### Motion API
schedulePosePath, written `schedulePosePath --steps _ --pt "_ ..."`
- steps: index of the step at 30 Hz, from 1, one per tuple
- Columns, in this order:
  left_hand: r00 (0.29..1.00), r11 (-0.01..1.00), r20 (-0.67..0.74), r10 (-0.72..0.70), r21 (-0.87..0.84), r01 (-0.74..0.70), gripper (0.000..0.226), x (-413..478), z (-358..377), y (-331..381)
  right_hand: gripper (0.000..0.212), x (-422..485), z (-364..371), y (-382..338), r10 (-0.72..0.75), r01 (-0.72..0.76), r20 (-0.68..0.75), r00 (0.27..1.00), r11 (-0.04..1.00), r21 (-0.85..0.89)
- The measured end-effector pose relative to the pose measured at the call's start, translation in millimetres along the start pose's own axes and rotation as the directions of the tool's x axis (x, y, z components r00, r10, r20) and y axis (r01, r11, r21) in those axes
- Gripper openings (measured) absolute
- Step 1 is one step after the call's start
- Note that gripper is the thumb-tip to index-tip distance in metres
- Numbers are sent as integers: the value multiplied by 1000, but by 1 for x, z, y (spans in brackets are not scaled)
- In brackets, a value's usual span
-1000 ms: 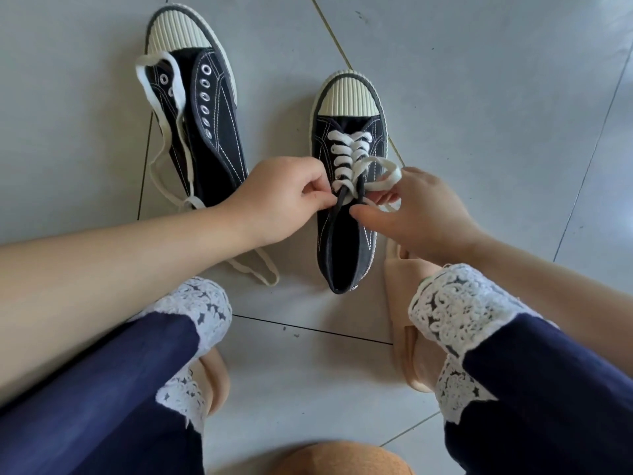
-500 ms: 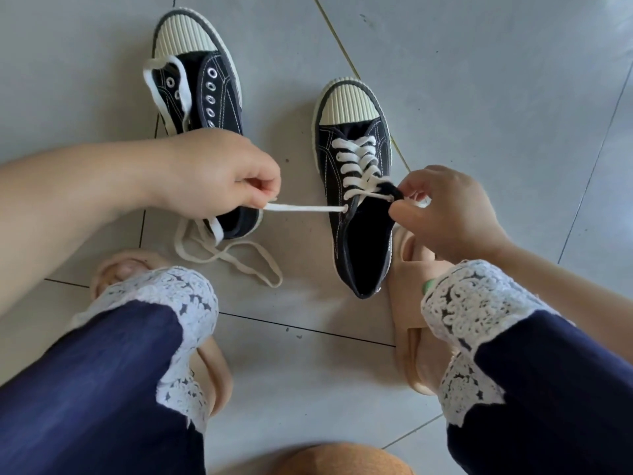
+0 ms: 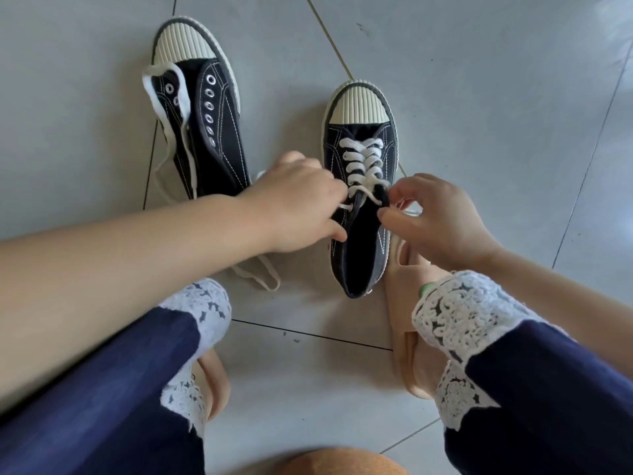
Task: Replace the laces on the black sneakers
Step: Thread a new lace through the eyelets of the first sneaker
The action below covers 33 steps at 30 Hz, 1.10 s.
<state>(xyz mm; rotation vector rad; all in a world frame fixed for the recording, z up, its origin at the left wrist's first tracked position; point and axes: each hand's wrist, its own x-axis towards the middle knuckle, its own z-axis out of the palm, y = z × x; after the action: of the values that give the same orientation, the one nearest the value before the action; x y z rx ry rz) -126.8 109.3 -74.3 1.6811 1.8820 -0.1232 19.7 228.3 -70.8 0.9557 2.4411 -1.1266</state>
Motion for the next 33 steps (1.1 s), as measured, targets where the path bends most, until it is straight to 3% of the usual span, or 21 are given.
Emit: schedulePosePath --steps 4,9,14,19,25,33 --pt "996 995 -88 -21 -99 12 30 9 2 4 5 1 0 -1 -10 10 -1 1000 1000 -4" --pt "974 966 -216 -66 -258 8 28 7 6 -6 2 3 0 -3 -20 20 3 1000 1000 4" --pt "973 896 -213 -90 -444 -14 21 -1 5 -10 11 3 -4 2 33 -33 -17 999 999 -38" --pt "964 893 -231 -132 -450 14 17 -18 0 -26 7 3 -1 0 54 -54 0 999 998 -20" --pt "946 932 -318 -54 -356 -66 24 -23 -4 -26 8 3 -4 -2 25 -25 13 1000 999 -43" --pt "952 959 -304 36 -256 -118 16 -40 1 -27 9 5 -10 -7 -123 118 -1 992 955 -270"
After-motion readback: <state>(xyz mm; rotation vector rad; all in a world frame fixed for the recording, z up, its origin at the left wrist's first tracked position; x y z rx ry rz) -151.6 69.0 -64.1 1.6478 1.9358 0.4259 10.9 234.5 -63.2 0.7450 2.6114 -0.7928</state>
